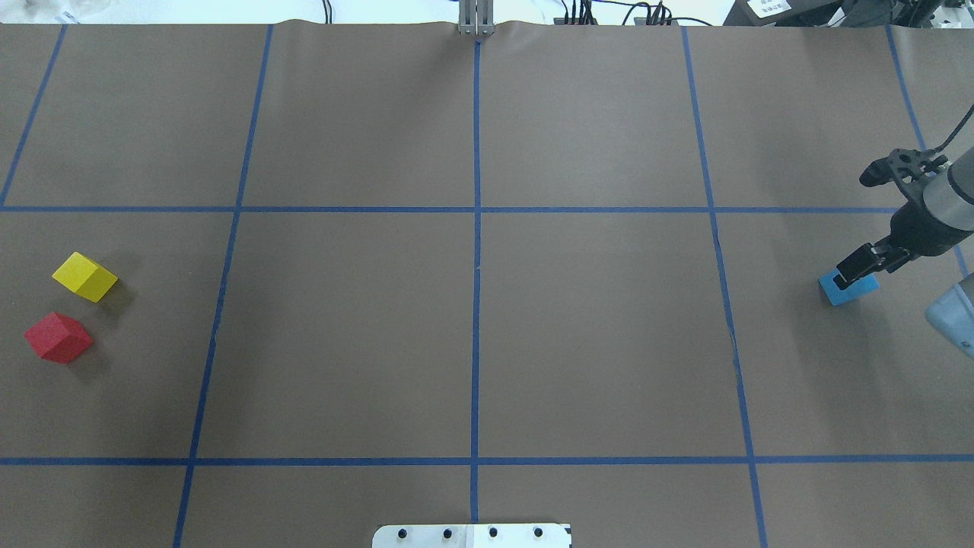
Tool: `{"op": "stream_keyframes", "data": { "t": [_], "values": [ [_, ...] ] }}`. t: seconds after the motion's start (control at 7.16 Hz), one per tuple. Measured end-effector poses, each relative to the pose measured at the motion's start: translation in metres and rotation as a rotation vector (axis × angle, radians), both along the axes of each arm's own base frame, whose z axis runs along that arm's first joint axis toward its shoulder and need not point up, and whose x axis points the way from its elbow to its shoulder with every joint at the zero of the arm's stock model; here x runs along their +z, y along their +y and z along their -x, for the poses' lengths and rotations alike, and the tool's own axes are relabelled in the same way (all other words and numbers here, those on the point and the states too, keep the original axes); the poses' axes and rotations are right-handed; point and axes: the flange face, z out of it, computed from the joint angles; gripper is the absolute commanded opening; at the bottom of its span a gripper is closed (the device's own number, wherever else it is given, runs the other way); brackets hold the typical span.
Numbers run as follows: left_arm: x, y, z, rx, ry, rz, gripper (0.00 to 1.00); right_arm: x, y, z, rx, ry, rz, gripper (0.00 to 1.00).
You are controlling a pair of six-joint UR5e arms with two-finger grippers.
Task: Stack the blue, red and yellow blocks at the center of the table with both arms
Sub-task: 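Lower the right gripper and grasp the blue cube, then carry the blue cube with the right gripper to the table center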
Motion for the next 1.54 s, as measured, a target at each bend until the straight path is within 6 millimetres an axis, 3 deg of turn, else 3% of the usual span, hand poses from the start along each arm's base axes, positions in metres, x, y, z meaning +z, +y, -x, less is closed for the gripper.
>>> {"op": "stream_keyframes", "data": {
  "t": [0.14, 0.28, 0.42, 0.7, 0.98, 1.12, 1.26, 1.4, 1.54],
  "values": [
    [0.000, 0.000, 0.000, 0.000, 0.000, -0.001, 1.00, 0.006, 0.000, 0.007, -0.011, 0.009, 0.008, 0.81],
    [0.000, 0.000, 0.000, 0.000, 0.000, -0.002, 1.00, 0.010, -0.001, 0.015, -0.020, 0.023, 0.006, 0.57],
    [0.000, 0.000, 0.000, 0.001, 0.000, -0.002, 1.00, 0.012, -0.003, 0.021, -0.024, 0.042, -0.003, 0.05],
    [0.002, 0.002, 0.000, 0.002, 0.005, 0.004, 1.00, 0.008, -0.007, 0.026, -0.030, 0.047, -0.021, 0.00],
    [0.005, 0.004, -0.001, 0.005, 0.013, 0.009, 1.00, -0.021, -0.015, 0.021, -0.017, 0.021, -0.043, 0.00],
    [0.005, 0.005, -0.001, 0.006, 0.014, 0.010, 1.00, -0.060, -0.026, 0.021, -0.007, 0.005, -0.033, 0.00],
    [0.005, 0.005, -0.001, 0.005, 0.015, 0.010, 1.00, -0.114, -0.042, 0.031, -0.006, 0.001, -0.012, 0.00],
    [0.006, 0.005, -0.001, 0.005, 0.015, 0.012, 1.00, -0.179, -0.060, 0.055, -0.009, 0.011, 0.019, 0.00],
    [0.008, 0.005, -0.001, 0.005, 0.015, 0.017, 1.00, -0.244, -0.067, 0.098, 0.000, 0.029, 0.073, 0.00]
  ]
}}
